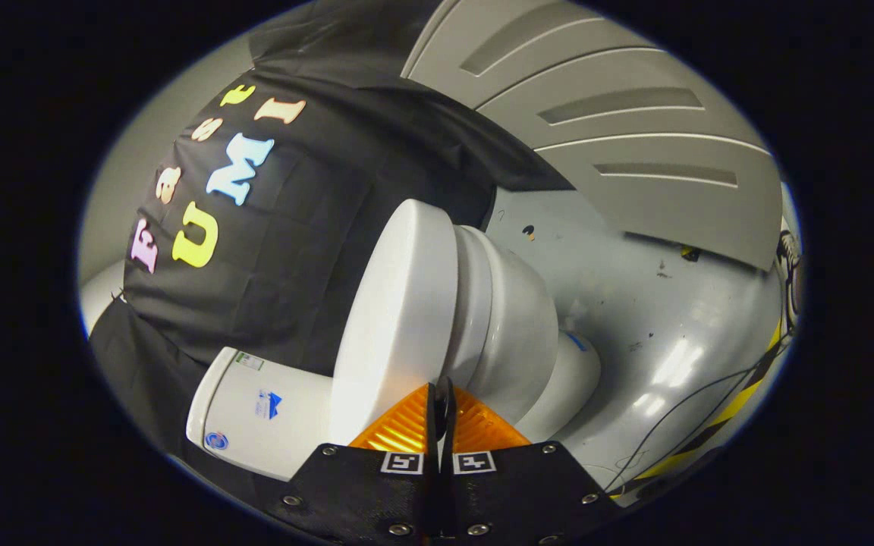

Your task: Open the toilet lid.

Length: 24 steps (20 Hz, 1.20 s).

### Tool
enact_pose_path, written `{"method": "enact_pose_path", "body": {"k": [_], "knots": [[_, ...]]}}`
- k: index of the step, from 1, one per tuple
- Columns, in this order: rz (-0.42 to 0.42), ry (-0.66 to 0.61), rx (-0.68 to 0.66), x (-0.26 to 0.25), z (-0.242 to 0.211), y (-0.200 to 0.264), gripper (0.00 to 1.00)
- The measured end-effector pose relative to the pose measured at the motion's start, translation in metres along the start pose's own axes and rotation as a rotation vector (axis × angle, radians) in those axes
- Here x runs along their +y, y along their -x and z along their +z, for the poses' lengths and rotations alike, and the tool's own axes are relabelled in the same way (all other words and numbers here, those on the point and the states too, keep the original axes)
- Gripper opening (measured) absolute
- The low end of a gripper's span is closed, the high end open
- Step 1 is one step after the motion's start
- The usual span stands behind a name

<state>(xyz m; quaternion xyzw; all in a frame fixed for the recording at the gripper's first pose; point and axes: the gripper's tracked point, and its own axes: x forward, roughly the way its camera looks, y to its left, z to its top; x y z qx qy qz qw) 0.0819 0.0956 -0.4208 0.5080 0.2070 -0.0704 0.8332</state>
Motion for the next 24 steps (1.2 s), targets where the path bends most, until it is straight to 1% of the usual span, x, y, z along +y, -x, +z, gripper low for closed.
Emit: {"method": "enact_pose_path", "body": {"k": [2, 5, 6, 7, 8, 10, 11, 13, 17, 21, 24], "knots": [[-0.013, 0.039, -0.002, 0.000, 0.002, 0.003, 0.00], [-0.013, 0.179, -0.007, 0.013, 0.003, 0.005, 0.00], [-0.016, 0.204, -0.018, 0.016, 0.006, 0.007, 0.00], [-0.021, 0.216, -0.018, 0.016, 0.010, 0.009, 0.00], [-0.032, 0.196, -0.015, 0.017, 0.012, 0.011, 0.00], [-0.068, 0.116, -0.043, 0.020, 0.018, 0.016, 0.00], [-0.086, 0.095, -0.055, 0.025, 0.016, 0.019, 0.00], [-0.104, 0.125, -0.065, 0.039, 0.013, 0.023, 0.00], [-0.136, 0.242, -0.063, 0.065, 0.019, 0.029, 0.00], [-0.147, 0.272, -0.058, 0.079, 0.025, 0.035, 0.00], [-0.177, 0.331, -0.059, 0.091, 0.024, 0.038, 0.00]]}}
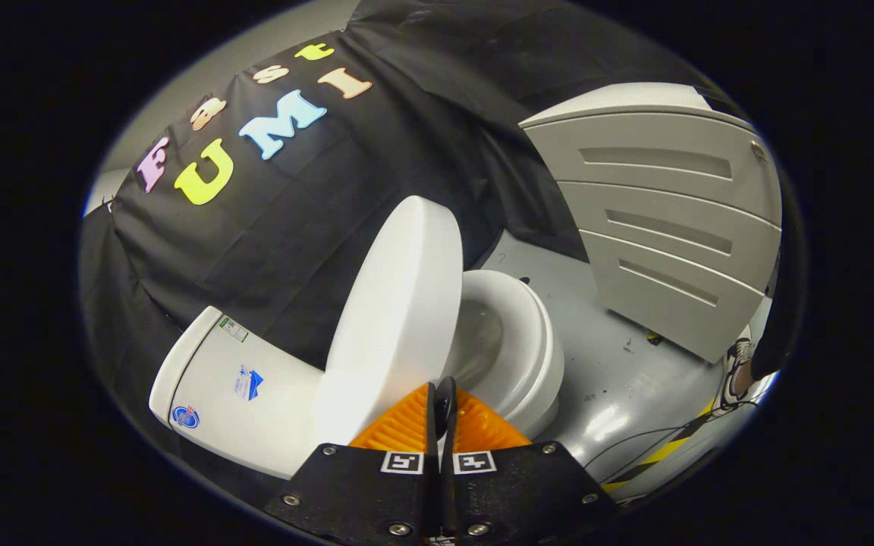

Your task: Open the toilet lid.

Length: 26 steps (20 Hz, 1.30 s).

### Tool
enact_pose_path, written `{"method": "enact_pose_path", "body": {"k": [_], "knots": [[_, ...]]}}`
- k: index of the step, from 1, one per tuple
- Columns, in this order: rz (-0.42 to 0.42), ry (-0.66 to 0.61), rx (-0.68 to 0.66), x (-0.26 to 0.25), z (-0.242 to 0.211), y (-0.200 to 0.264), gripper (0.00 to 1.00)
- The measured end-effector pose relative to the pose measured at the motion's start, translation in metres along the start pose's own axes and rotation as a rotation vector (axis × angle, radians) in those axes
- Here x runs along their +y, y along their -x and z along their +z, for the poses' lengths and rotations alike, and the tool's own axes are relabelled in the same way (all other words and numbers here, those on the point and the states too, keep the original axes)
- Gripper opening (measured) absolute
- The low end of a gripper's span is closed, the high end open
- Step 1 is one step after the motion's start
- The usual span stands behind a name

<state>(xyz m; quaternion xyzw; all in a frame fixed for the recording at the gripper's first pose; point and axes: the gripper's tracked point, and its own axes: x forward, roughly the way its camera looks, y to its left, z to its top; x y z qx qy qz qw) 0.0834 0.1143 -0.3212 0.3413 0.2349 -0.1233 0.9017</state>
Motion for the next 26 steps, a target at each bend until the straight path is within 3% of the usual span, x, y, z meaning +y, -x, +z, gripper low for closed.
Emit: {"method": "enact_pose_path", "body": {"k": [16, 22, 26], "knots": [[-0.119, 0.308, -0.069, 0.070, 0.021, 0.033, 0.00], [-0.129, 0.453, -0.105, 0.099, 0.025, 0.044, 0.00], [-0.132, 0.483, -0.136, 0.115, 0.027, 0.050, 0.00]]}}
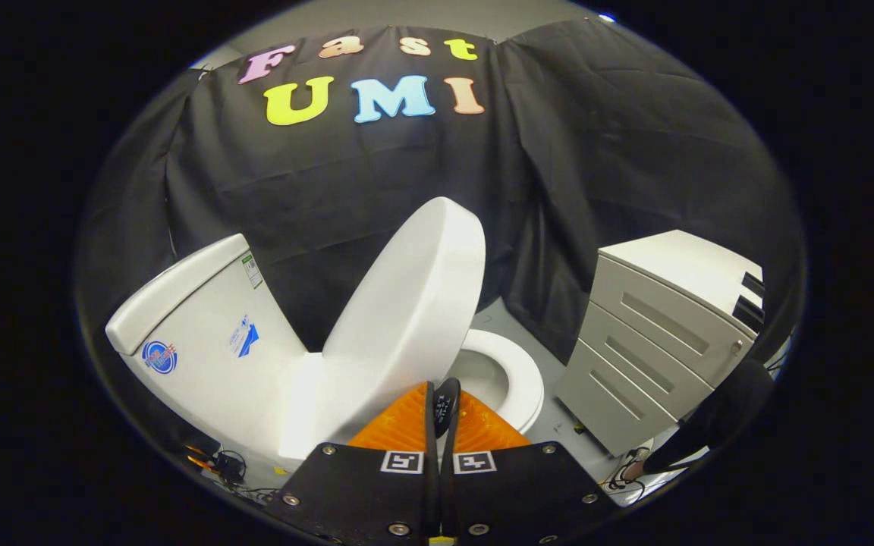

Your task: Open the toilet lid.

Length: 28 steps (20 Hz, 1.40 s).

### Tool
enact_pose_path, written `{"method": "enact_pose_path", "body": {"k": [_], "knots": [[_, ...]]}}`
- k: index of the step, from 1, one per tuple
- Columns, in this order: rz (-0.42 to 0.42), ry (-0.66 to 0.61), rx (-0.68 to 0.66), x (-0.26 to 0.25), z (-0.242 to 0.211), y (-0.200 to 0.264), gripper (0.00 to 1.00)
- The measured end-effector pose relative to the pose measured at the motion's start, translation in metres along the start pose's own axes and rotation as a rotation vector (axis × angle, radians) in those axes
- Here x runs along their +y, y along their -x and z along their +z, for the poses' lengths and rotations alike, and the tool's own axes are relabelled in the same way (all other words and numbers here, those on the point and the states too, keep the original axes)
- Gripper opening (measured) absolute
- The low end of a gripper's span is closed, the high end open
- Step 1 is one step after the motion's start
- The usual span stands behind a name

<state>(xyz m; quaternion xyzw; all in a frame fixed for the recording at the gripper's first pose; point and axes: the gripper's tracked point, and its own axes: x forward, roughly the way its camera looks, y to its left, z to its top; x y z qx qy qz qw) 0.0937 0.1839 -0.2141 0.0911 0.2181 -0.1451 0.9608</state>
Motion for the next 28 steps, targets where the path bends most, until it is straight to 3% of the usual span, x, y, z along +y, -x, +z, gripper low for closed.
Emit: {"method": "enact_pose_path", "body": {"k": [9, 22, 28], "knots": [[-0.012, 0.125, -0.069, 0.047, 0.021, 0.022, 0.00], [0.051, 0.336, -0.158, 0.125, 0.040, 0.050, 0.00], [0.105, 0.373, -0.207, 0.166, 0.040, 0.059, 0.00]]}}
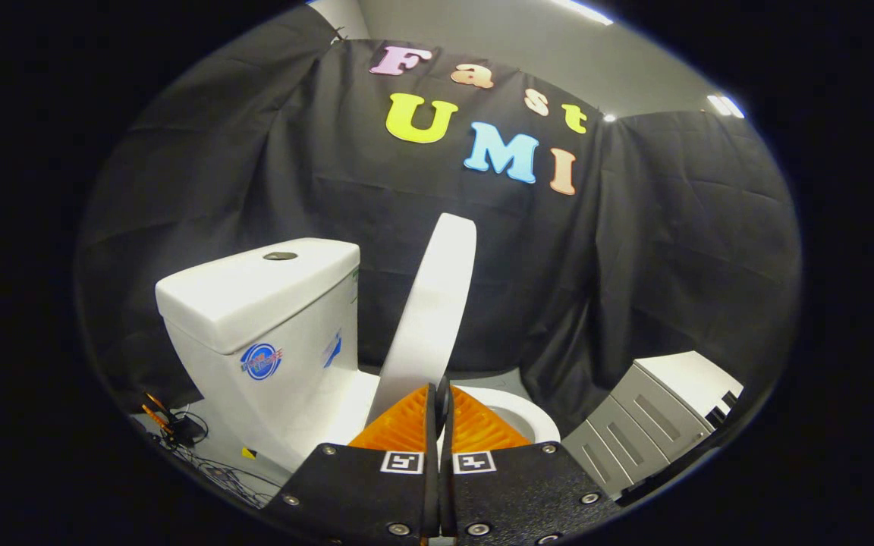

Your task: Open the toilet lid.

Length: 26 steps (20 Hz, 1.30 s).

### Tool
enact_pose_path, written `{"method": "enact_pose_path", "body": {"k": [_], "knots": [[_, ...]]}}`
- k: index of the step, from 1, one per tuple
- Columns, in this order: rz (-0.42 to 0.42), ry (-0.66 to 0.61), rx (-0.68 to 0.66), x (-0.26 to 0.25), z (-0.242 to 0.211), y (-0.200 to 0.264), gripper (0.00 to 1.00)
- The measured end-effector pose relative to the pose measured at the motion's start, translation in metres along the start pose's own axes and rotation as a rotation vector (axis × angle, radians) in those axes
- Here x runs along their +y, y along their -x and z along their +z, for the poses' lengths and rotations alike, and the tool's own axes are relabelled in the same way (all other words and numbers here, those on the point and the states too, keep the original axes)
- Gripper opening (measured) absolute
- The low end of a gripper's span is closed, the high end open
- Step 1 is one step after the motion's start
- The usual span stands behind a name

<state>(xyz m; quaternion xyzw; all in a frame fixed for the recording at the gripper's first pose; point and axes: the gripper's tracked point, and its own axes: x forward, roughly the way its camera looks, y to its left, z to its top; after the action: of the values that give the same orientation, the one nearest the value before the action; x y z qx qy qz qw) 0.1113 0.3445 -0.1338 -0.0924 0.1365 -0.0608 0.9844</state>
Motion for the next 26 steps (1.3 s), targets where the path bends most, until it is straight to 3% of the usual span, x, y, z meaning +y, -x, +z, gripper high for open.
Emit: {"method": "enact_pose_path", "body": {"k": [6, 15, 26], "knots": [[0.062, -0.033, -0.027, 0.037, 0.009, 0.001, 0.00], [0.122, 0.131, -0.050, 0.037, 0.013, 0.000, 0.00], [0.157, 0.127, -0.059, 0.042, 0.015, 0.000, 0.00]]}}
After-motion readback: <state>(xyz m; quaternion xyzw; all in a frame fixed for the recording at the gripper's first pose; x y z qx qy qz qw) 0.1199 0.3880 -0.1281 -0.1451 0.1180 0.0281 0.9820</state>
